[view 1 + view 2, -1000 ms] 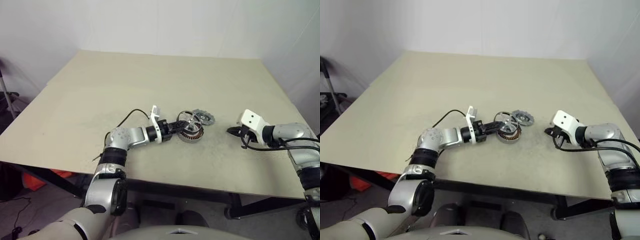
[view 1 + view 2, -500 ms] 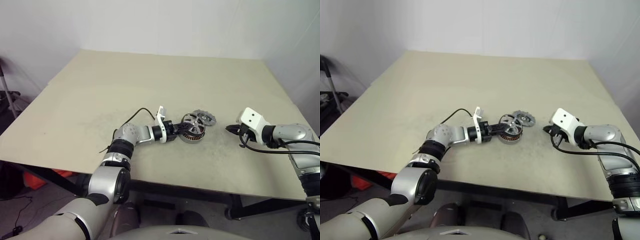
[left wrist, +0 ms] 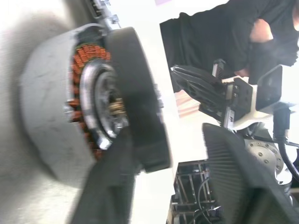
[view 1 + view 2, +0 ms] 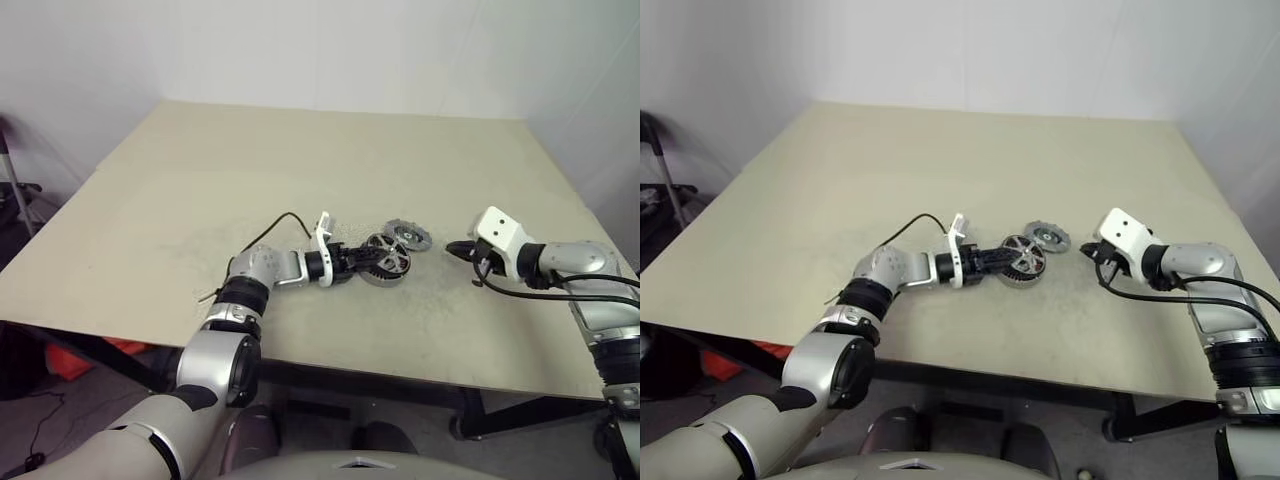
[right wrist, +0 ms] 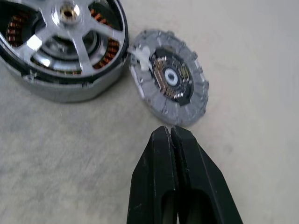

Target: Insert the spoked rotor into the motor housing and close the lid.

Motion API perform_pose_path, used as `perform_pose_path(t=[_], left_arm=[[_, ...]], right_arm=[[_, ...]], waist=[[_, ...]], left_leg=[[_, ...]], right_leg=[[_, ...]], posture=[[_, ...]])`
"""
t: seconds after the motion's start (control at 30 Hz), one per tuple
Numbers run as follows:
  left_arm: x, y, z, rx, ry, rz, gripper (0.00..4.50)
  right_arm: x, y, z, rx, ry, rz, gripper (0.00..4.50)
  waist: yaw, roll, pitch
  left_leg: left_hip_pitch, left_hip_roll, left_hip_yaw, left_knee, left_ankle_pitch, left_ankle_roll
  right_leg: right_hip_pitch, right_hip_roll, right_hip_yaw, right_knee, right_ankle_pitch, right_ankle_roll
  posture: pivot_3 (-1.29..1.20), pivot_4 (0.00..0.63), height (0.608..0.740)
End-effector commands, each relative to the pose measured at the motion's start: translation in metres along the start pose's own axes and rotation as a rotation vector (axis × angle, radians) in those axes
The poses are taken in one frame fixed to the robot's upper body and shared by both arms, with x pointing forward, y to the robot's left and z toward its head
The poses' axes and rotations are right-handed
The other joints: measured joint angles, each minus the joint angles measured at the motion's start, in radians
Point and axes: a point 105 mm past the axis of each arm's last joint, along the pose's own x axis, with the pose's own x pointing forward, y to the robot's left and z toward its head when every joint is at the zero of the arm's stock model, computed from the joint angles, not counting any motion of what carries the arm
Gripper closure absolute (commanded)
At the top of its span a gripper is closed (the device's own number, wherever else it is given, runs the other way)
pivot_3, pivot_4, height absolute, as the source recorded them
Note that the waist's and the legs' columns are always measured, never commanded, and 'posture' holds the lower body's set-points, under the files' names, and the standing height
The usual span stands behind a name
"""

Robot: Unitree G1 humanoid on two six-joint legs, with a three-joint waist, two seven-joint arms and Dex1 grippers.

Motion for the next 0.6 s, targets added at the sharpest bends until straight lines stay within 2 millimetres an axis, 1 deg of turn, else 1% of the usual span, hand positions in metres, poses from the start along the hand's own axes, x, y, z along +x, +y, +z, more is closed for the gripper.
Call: perform_pose_path(t=[0.03, 0.13, 0.27, 0.37, 0.43, 0.5, 0.57, 0.6], left_arm=[[-0.015, -0.009, 0.026, 0.049, -0.083, -0.003, 2.13], [-0.030, -0.013, 0.042, 0.082, -0.142, 0.008, 2.13], [-0.043, -0.017, 0.051, 0.104, -0.185, 0.019, 2.13], [-0.059, -0.026, 0.055, 0.133, -0.226, 0.021, 2.13], [-0.066, -0.026, 0.051, 0.159, -0.236, 0.039, 2.13], [-0.071, -0.022, 0.047, 0.196, -0.246, 0.078, 2.13], [-0.076, -0.012, 0.042, 0.274, -0.246, 0.162, 2.13], [-0.082, -0.006, 0.042, 0.305, -0.264, 0.206, 2.13]], right_arm=[[-0.001, -0.006, 0.012, -0.017, -0.043, -0.016, 4.50], [0.000, -0.006, 0.013, -0.022, -0.046, -0.016, 4.50], [0.001, -0.007, 0.013, -0.027, -0.049, -0.018, 4.50], [0.002, -0.007, 0.017, -0.031, -0.064, -0.013, 4.50], [0.003, -0.008, 0.030, -0.022, -0.118, -0.009, 4.50], [0.003, -0.004, 0.044, -0.010, -0.178, 0.012, 4.50], [0.005, 0.006, 0.060, -0.001, -0.241, 0.056, 4.50], [0.009, 0.016, 0.068, 0.005, -0.270, 0.092, 4.50]], waist=[[-0.001, 0.000, 0.000], [-0.004, 0.000, 0.000], [-0.001, 0.000, 0.000], [-0.001, 0.000, 0.000], [-0.001, 0.000, 0.000], [-0.002, 0.000, 0.000], [-0.002, 0.001, 0.000], [-0.003, 0.001, 0.000]], left_leg=[[0.000, 0.000, 0.000, 0.000, 0.000, 0.000], [0.000, 0.001, 0.000, 0.000, 0.000, 0.000], [-0.002, 0.001, 0.000, 0.000, 0.000, 0.000], [-0.002, 0.000, 0.000, 0.000, 0.000, 0.001], [-0.002, 0.000, 0.000, 0.000, 0.000, 0.001], [-0.002, 0.000, 0.000, 0.000, 0.000, 0.000], [-0.002, 0.001, 0.000, 0.000, 0.000, 0.000], [-0.002, 0.001, 0.000, 0.000, 0.000, 0.000]], right_leg=[[0.000, 0.000, 0.000, 0.000, 0.000, 0.000], [-0.001, 0.000, 0.000, 0.001, 0.000, 0.000], [-0.002, 0.000, 0.000, 0.001, 0.000, 0.000], [-0.002, 0.000, 0.000, 0.000, 0.000, 0.000], [-0.002, 0.000, 0.000, 0.000, 0.000, 0.000], [-0.003, 0.000, 0.000, 0.001, 0.000, 0.000], [-0.003, 0.000, 0.000, 0.001, 0.000, 0.000], [-0.003, 0.001, -0.001, 0.001, 0.000, 0.000]], posture=[[0.00, 0.000, 0.740], [0.00, 0.000, 0.740], [0.00, 0.000, 0.740], [0.00, 0.000, 0.740], [0.00, 0.000, 0.740], [0.00, 0.000, 0.740], [0.00, 0.000, 0.740], [0.00, 0.000, 0.740]])
